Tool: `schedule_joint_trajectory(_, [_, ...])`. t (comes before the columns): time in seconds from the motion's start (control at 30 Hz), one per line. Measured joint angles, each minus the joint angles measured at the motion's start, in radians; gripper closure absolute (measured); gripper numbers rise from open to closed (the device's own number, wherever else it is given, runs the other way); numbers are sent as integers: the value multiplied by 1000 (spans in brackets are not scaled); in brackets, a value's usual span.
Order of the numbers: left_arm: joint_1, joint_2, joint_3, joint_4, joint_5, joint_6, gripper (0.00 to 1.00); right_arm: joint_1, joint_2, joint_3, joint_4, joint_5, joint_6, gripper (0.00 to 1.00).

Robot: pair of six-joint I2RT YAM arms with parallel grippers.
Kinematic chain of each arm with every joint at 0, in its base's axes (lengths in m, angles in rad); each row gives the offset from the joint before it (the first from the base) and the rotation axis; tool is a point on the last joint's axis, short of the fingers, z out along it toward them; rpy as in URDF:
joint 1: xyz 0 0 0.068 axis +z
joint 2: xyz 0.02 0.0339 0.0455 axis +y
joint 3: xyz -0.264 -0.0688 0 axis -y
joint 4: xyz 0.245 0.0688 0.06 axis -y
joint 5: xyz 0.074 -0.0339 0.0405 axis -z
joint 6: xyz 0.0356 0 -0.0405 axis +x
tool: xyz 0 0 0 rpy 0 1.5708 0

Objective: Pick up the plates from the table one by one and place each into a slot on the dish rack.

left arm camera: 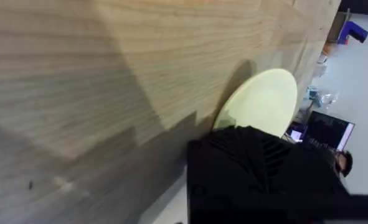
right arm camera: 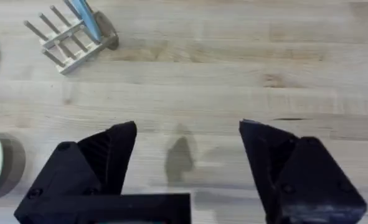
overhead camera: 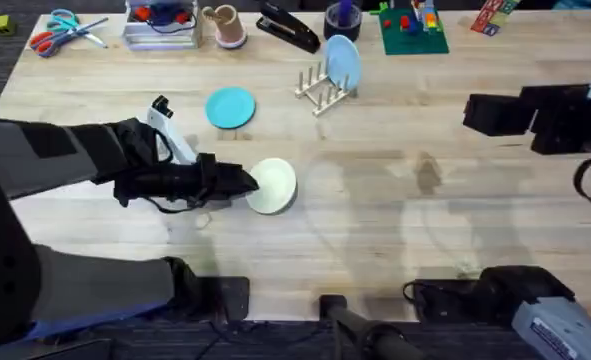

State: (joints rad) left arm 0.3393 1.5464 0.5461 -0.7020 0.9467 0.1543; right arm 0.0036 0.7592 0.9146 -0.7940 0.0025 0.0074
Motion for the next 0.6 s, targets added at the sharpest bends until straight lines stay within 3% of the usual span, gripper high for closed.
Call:
schedule_joint_trajectory(0.33, [0,0,0,0,0,-13,960,0,0,0,0,-19,28,6])
schedule_joint_trajectory(0.6, [0,0,0,2,0,-13,960,0,81,1,0,-263,116,7])
